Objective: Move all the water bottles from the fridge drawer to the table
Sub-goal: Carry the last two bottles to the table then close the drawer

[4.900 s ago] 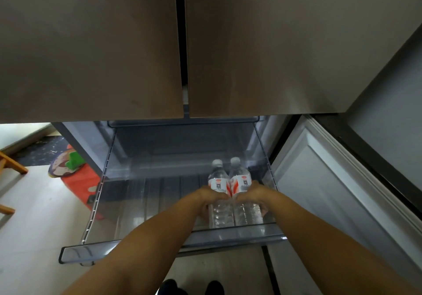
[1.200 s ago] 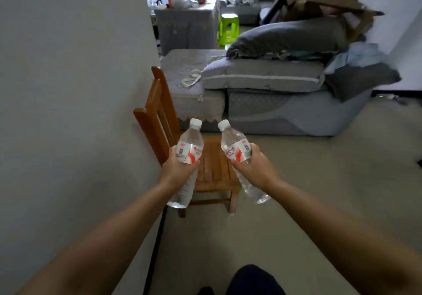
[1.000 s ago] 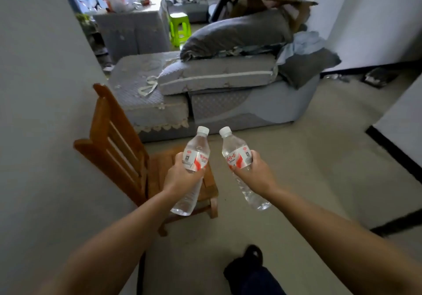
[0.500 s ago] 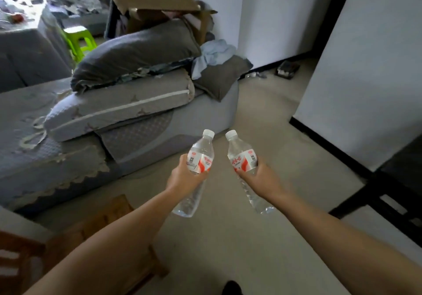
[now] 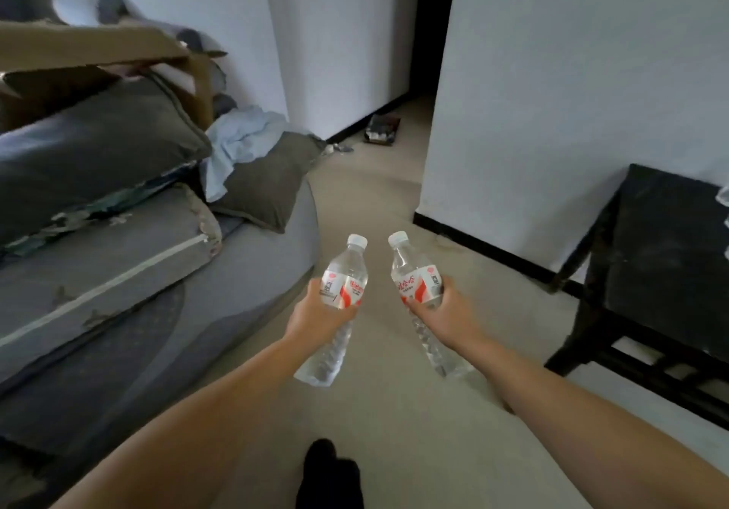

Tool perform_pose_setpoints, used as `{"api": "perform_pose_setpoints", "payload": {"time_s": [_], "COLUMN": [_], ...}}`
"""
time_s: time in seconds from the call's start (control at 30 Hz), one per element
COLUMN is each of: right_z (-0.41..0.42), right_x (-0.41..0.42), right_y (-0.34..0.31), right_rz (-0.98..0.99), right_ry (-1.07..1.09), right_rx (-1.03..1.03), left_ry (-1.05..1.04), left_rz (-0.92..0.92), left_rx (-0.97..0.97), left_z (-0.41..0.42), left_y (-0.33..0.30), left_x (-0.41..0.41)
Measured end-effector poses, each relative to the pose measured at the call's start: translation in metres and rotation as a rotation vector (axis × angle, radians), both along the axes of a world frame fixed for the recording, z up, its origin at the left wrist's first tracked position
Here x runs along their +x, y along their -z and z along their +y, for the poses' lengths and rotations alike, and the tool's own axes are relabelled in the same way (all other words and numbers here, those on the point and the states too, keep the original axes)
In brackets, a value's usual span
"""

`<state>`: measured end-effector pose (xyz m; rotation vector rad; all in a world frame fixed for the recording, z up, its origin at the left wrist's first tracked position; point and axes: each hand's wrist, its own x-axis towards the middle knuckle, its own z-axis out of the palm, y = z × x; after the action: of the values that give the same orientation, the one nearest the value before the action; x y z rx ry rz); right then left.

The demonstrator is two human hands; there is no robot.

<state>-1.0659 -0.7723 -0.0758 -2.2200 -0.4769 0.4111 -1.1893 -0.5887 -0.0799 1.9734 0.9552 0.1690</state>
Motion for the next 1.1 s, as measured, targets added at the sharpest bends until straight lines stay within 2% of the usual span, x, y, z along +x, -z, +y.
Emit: {"api": "perform_pose_setpoints", "payload": {"time_s": [0.23, 0.4, 0.53, 0.73, 0.9, 1.1], "right_z": [0.064, 0.074, 0.068, 0.056, 0.030, -0.008], "right_x": [0.071, 0.111, 0.162, 0.263, 0.349, 0.420], "right_y": [-0.012, -0.007, 0.005, 0.012, 0.000, -0.010], "right_rz": [-0.006, 0.055, 0.103, 0.076, 0.088, 0.106], "right_ry": [0.296, 0.459, 0.539, 0.634, 0.704, 0.811], "right_rx": [0.051, 0.003, -0.004, -0.030, -0.024, -0.020], "left_ry": [0.239, 0.388, 0.512, 0.666, 0.707, 0.820], "left_rz": [0.009, -0.005, -0.043, -0.078, -0.069, -0.030], "left_rx": [0.070, 0.004, -0.082, -0.181, -0.169, -0.150], "left_z": [0.086, 0.102, 0.097, 0.074, 0.049, 0.009], "left_y": [-0.026, -0.026, -0.015, -0.006, -0.013, -0.019], "left_x": [0.123, 0.196, 0.262, 0.390, 0.499, 0.591]}}
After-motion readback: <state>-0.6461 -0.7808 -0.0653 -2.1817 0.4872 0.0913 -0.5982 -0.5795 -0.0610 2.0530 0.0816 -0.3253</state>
